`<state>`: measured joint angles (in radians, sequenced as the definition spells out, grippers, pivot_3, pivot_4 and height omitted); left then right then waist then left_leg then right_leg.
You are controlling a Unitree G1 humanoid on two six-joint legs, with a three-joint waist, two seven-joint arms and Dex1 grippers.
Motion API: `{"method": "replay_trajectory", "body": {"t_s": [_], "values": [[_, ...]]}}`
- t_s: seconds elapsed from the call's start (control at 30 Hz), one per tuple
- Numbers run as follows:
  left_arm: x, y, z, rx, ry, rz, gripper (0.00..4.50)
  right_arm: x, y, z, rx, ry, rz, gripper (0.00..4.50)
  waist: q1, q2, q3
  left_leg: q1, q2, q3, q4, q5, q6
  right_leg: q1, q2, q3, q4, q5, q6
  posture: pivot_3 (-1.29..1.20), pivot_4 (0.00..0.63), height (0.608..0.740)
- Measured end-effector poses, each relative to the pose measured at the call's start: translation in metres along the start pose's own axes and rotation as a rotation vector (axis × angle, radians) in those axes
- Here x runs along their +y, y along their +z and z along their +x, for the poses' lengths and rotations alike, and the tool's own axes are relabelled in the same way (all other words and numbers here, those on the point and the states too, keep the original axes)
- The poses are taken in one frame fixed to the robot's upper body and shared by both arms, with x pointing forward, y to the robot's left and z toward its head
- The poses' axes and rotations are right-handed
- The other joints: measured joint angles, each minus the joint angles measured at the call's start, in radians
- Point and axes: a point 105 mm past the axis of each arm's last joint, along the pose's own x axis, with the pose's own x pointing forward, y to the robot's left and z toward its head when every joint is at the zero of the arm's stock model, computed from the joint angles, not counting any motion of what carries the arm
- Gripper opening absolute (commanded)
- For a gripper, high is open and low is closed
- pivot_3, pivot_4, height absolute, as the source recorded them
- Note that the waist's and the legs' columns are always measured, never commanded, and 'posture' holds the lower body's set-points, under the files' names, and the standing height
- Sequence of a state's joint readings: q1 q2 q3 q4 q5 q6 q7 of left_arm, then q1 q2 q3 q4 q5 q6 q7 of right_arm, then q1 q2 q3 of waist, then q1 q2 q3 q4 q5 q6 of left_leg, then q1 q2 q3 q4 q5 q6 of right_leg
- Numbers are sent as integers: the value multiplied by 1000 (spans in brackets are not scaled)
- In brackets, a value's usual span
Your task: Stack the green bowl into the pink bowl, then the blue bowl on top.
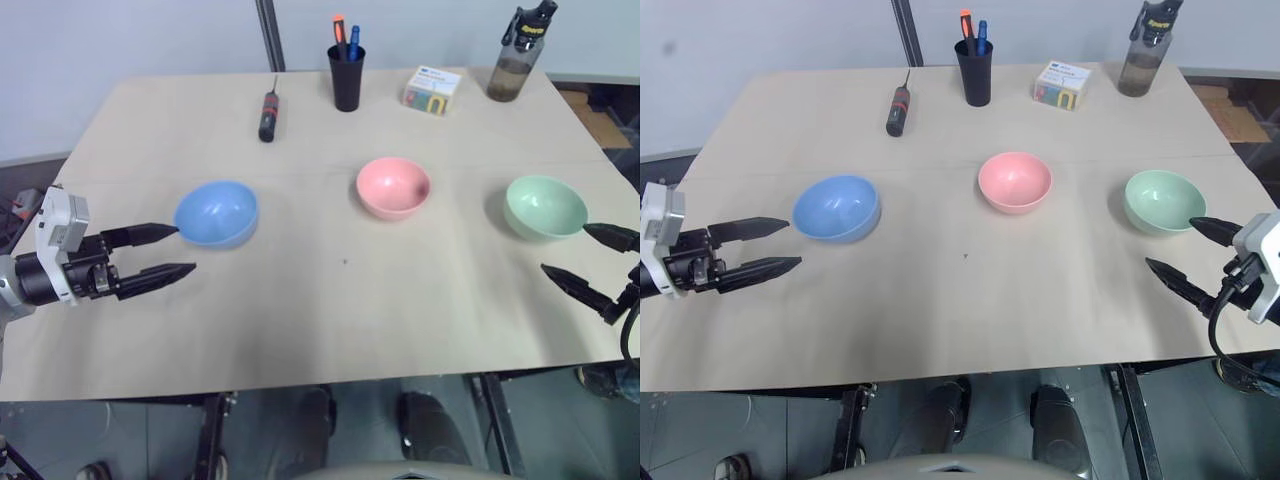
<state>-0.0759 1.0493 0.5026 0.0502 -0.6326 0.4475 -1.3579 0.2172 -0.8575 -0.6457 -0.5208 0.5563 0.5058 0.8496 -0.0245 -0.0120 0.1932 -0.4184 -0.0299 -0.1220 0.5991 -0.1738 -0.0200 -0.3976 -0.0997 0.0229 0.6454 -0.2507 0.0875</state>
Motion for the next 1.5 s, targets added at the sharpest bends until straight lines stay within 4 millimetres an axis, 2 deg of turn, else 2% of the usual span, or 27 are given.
{"method": "replay_trajectory", "body": {"t_s": [0.3, 0.33, 0.43, 0.53, 0.57, 0.63, 0.77, 0.8, 0.9, 0.93, 1.1, 1.17, 1.3, 1.33, 1.43, 1.5], "values": [[-15, 7, 17, -56, -80, 12, 4286, -3, 9, 19, -10, -12, -28, 4500, 6, 0, 0, 2, 1, 1, 1, 0, 0, 1, 1, 0, 1, 3, -4, 0, 150, 740], [-18, 8, 21, -76, -88, 10, 4286, -2, 13, 32, -25, 5, -46, 4500, 3, -1, -1, 3, 1, 2, 1, 0, 0, 2, 1, 1, 0, 3, -4, 0, 150, 740], [-33, 13, 41, -118, -161, 37, 4286, 15, 28, 68, -89, 113, -102, 4500, -3, -1, 0, 2, 2, 2, 2, 0, 0, 1, 2, 1, 1, 4, -5, 0, 150, 740], [-38, 16, 49, -152, -167, 43, 4286, 24, 31, 97, -113, 170, -134, 4500, -10, -1, 0, 2, 3, 2, 3, 0, 0, 1, 3, 1, 1, 4, -5, 0, 150, 740], [-42, 16, 55, -168, -168, 46, 4286, 32, 34, 125, -137, 208, -146, 4500, -20, -1, 0, 3, 3, 2, 3, 0, 0, 1, 4, 2, 1, 7, -2, 0, 150, 740], [-52, 19, 65, -192, -190, 60, 4286, 47, 38, 161, -163, 269, -166, 4500, -25, -2, 0, 3, 5, 3, 3, 1, -1, 0, 6, 2, 2, 8, -2, 0, 150, 740], [-58, 23, 66, -211, -159, 64, 4286, 64, 26, 206, -112, 355, -269, 4500, -16, -1, 0, 2, 6, 1, 1, 1, -1, -1, 8, 2, 2, 8, -3, 0, 150, 740], [-58, 22, 64, -209, -142, 57, 4500, 66, 23, 216, -101, 370, -289, 3963, -17, -1, 0, 2, 6, 1, 1, 1, -1, -1, 8, 2, 2, 8, -3, 0, 150, 740], [-60, 20, 59, -208, -101, 51, 4500, 69, 16, 234, -81, 390, -329, 2746, -17, -1, 0, 2, 6, 1, 1, 1, -1, -1, 9, 2, 1, 8, -3, 0, 150, 740], [-62, 21, 57, -213, -94, 50, 4500, 69, 15, 237, -78, 393, -339, 2165, -17, -1, 0, 2, 6, 1, 1, 1, -2, -1, 9, 2, 1, 8, -3, 0, 150, 740], [-69, 19, 50, -209, -48, 41, 4500, 72, 6, 246, -65, 426, -418, 77, -18, -1, 1, 3, 7, 1, 1, 1, -3, -1, 11, 3, 2, 9, -4, 0, 150, 740], [-70, 20, 47, -212, -23, 40, 4500, 69, 19, 247, -100, 429, -466, 77, -19, -1, 1, 4, 9, 1, 1, 2, -4, -1, 13, 3, 4, 9, -5, 0, 150, 740], [-71, 20, 45, -212, -6, 39, 4500, 78, 23, 240, -122, 489, -487, 77, -18, -1, 1, 4, 9, 0, 1, 3, -5, -2, 13, 3, 7, 9, -5, 0, 150, 740], [-71, 19, 45, -214, 1, 33, 4500, 84, 25, 236, -134, 526, -483, 77, -17, -1, 1, 4, 9, 0, 1, 3, -5, -2, 13, 3, 8, 9, -5, 0, 150, 740], [-70, 19, 46, -217, 12, 31, 4500, 108, 28, 202, -115, 717, -443, 77, -14, 0, 1, 3, 9, -1, 2, 3, -5, -3, 13, 3, 9, 9, -5, 0, 150, 740], [-69, 20, 47, -221, 13, 34, 4500, 116, 26, 191, -87, 778, -434, 77, -15, -1, 1, 3, 9, 0, 2, 3, -5, -3, 13, 3, 9, 9, -5, 0, 150, 740]]}}
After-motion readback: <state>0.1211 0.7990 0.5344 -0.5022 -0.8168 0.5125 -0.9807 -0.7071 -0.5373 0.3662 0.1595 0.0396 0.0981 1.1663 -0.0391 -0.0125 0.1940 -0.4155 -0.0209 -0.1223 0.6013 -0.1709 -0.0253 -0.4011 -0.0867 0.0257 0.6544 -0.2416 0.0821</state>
